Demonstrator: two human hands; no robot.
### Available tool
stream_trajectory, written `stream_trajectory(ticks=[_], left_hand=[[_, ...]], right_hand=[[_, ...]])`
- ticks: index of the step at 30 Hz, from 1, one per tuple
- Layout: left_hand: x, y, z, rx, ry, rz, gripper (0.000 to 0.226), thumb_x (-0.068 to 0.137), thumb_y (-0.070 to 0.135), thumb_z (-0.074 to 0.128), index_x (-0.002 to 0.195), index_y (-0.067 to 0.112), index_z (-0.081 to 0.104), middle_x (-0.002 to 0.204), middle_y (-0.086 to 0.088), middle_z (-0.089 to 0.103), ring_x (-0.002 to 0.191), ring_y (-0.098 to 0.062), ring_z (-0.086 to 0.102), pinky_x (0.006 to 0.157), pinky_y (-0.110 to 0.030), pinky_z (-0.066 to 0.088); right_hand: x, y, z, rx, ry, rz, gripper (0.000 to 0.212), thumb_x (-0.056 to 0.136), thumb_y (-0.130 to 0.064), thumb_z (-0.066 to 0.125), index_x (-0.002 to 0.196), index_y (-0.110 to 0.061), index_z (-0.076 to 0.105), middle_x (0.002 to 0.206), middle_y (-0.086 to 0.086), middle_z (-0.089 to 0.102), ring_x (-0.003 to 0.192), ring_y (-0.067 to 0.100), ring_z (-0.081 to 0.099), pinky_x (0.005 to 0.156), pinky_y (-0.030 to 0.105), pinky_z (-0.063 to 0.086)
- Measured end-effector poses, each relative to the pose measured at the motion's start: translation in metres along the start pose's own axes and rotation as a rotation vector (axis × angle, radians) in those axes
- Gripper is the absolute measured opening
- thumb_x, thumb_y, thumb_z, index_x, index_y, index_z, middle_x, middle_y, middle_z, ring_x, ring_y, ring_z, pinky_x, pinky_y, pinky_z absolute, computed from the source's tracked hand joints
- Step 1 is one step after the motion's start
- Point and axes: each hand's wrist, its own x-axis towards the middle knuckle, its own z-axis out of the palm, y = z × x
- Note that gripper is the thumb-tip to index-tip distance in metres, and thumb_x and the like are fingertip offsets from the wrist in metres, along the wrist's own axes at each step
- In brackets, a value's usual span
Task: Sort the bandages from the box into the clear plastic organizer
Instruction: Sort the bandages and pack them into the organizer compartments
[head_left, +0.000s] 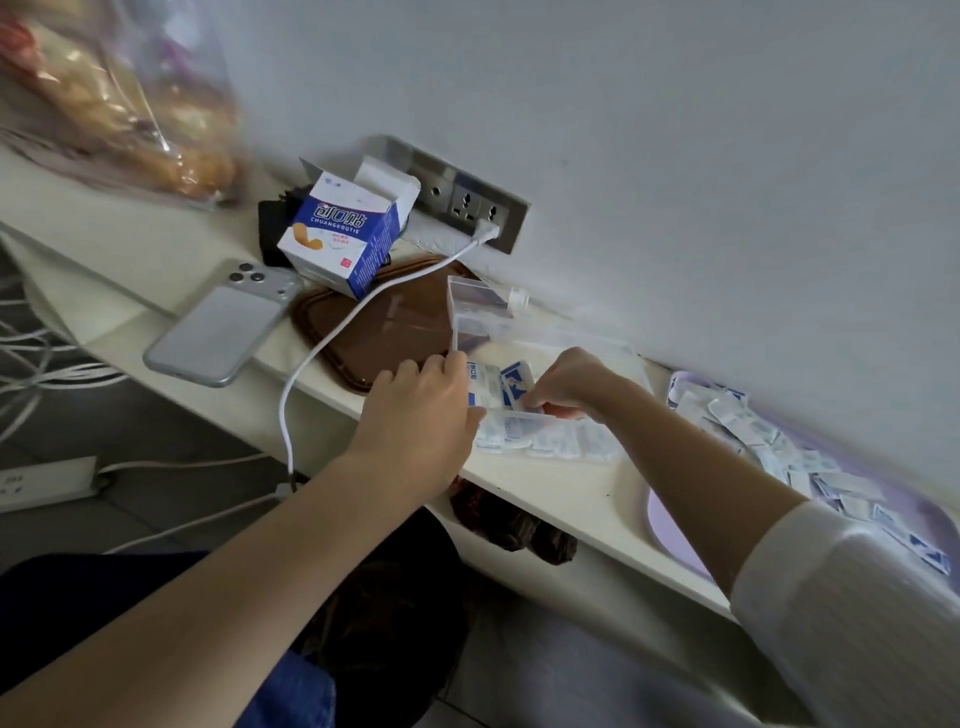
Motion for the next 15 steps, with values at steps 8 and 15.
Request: stream_trajectory(ticks=[8,15], left_hand=[[0.005,0.0008,-0.0015,-0.069,-0.009,-0.012,0.047,0.097,0.043,0.038,0.135,0.015,0.032,0.128,-0.004,0.047,0.114,-0.02,0.046,0.091,-0.031,0.037],[0.0013,0.0038,0.0012,-0.09,-0.002,-0.026,0.046,0.098,0.042,0.038,0.134,0.014,0.03,0.128,-0.004,0.048,0.115,-0.02,0.047,0.091,-0.032,0.038]], right_hand=[[0.0073,-0.0103,0.0095,-0.146,0.005,-0.044,0.013,0.089,-0.014,0.057,0.097,-0.004,0.057,0.105,0.011,0.068,0.08,0.018,0.067,0.075,0.024,0.054],[0.0091,-0.0059,0.0087,-0.245,0.036,-0.046,0.022,0.084,-0.016,0.063,0.102,-0.003,0.067,0.088,0.006,0.071,0.057,0.011,0.061,0.055,0.02,0.051]])
